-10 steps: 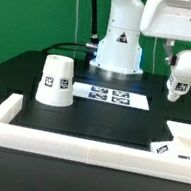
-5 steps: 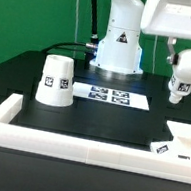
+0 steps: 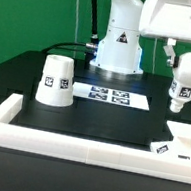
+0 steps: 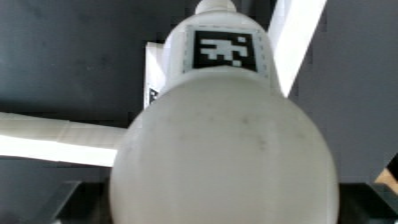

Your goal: Assemble lamp

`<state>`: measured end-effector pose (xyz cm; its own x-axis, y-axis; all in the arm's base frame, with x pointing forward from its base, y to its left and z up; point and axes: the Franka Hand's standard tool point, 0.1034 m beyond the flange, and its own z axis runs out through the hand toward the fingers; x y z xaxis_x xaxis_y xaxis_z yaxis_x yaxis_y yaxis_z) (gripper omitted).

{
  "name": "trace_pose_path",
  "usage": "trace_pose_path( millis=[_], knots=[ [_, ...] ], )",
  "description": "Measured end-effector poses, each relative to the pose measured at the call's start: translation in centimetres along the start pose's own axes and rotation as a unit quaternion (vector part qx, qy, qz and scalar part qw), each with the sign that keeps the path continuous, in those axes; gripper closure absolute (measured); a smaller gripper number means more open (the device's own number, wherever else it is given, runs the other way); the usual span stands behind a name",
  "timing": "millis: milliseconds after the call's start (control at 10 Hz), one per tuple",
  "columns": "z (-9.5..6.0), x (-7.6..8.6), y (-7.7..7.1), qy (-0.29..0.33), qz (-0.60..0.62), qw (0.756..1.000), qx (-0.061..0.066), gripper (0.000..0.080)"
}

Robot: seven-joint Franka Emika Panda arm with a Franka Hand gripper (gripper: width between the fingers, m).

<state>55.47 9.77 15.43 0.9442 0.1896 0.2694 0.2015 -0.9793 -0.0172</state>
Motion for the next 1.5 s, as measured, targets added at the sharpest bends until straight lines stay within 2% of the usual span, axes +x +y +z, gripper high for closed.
trace_pose_path(
  millis=[100, 300, 700, 900, 1000, 1100, 1500],
  knots=[
    [0.1, 1.6, 0.4, 0.009, -0.007, 1.000, -0.001, 0.0223],
    [-0.2, 3.2, 1.1, 0.003, -0.016, 1.000, -0.001, 0.0223],
    [0.1, 2.9, 1.1, 0.003, -0.021, 1.000, -0.001, 0.0223],
    [0.0, 5.1, 2.0, 0.009, -0.034, 0.999, -0.002, 0.0223],
    [-0.1, 6.3, 2.0, 0.017, -0.034, 0.999, -0.003, 0.0223],
    [0.0, 6.9, 1.8, 0.030, -0.035, 0.999, -0.004, 0.0223],
    [0.2, 7.0, 1.9, 0.048, -0.033, 0.998, -0.007, 0.0223]
  ],
)
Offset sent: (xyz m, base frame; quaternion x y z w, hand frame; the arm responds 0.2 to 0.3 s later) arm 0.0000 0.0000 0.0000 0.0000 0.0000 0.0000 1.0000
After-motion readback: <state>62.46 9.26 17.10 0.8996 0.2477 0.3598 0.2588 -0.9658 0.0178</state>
